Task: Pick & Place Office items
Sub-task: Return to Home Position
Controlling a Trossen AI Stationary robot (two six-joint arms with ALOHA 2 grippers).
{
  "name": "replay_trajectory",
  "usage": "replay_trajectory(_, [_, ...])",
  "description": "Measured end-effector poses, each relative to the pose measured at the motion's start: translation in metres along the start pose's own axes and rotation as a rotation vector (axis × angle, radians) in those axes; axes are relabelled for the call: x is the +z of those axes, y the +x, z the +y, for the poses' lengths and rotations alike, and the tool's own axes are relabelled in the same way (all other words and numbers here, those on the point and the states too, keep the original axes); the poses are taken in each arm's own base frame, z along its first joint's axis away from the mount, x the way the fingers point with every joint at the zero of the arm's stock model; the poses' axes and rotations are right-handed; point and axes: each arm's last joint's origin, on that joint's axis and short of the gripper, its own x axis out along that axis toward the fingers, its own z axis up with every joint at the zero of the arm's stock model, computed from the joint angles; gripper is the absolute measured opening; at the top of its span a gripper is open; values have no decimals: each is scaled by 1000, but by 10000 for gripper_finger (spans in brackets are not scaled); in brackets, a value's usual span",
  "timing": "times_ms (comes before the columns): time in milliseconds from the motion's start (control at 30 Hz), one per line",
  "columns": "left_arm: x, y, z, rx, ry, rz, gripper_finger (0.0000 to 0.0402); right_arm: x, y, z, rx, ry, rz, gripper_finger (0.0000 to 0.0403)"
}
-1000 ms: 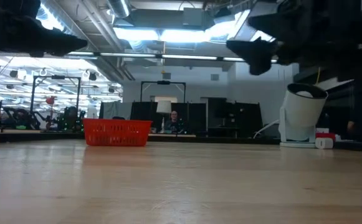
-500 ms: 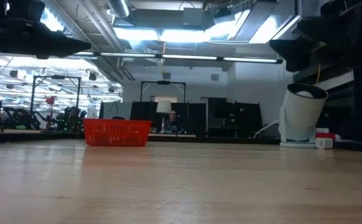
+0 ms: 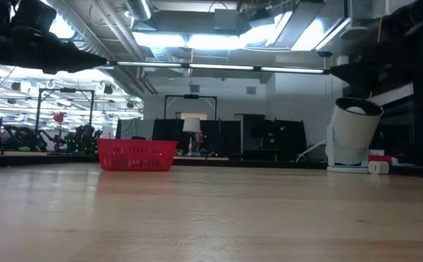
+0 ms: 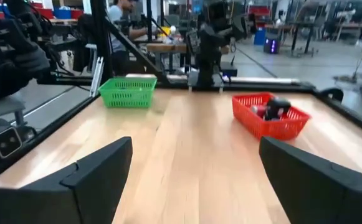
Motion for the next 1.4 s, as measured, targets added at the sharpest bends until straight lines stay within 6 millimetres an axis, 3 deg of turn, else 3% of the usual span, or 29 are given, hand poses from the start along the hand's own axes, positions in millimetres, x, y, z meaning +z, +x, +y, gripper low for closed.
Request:
replay_trajectory(200, [0,0,0,-6,-7,2,212,-8,-9,-1,-9,34,80,354])
replay_trajectory(533, [-2,0,-1,-11,-46,21,212,-7,-20,-1,0,14,55,354])
replay_trajectory(800, [-4,0,0,19,-66,47,212,8,-35,-2,-4,-36,9,354])
replay_trajectory(1267, [-5,0,1,69,-107,58,212,6,-34,-2,8,4,56,354])
replay_trajectory(1400, [-5,0,2,102,-106,68,212,1,-29,-2,4,-72,33,354])
